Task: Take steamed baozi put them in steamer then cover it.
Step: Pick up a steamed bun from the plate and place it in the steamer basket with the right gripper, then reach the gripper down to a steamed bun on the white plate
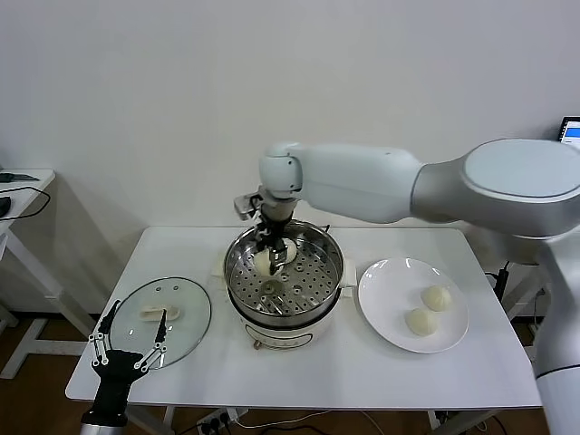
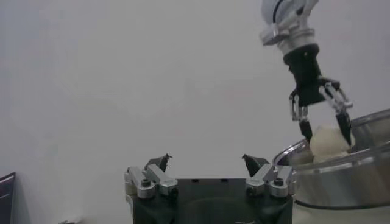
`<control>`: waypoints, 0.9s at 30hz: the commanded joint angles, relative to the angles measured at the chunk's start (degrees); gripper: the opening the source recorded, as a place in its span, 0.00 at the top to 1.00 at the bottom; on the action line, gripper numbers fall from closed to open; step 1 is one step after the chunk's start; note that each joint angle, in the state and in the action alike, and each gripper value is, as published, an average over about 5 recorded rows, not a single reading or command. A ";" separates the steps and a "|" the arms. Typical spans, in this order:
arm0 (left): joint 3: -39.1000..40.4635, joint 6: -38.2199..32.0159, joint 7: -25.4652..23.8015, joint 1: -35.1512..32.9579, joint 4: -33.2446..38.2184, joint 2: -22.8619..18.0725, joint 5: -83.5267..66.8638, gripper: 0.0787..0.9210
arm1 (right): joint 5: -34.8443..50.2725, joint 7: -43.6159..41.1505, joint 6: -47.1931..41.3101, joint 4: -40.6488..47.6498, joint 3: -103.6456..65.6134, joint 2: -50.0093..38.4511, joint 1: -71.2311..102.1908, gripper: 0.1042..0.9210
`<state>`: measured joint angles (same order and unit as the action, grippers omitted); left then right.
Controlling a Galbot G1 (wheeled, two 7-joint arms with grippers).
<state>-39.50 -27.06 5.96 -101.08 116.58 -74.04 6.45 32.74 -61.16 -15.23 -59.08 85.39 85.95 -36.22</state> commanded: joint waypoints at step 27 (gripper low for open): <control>-0.15 -0.23 0.24 -0.17 -0.10 -0.55 0.20 0.12 | -8.83 -4.12 2.09 -13.85 -6.62 -18.29 -4.80 0.12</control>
<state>-39.78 -27.37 6.20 -101.27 116.41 -74.59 6.58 27.90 -61.03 -14.29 -64.91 81.66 79.20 -36.50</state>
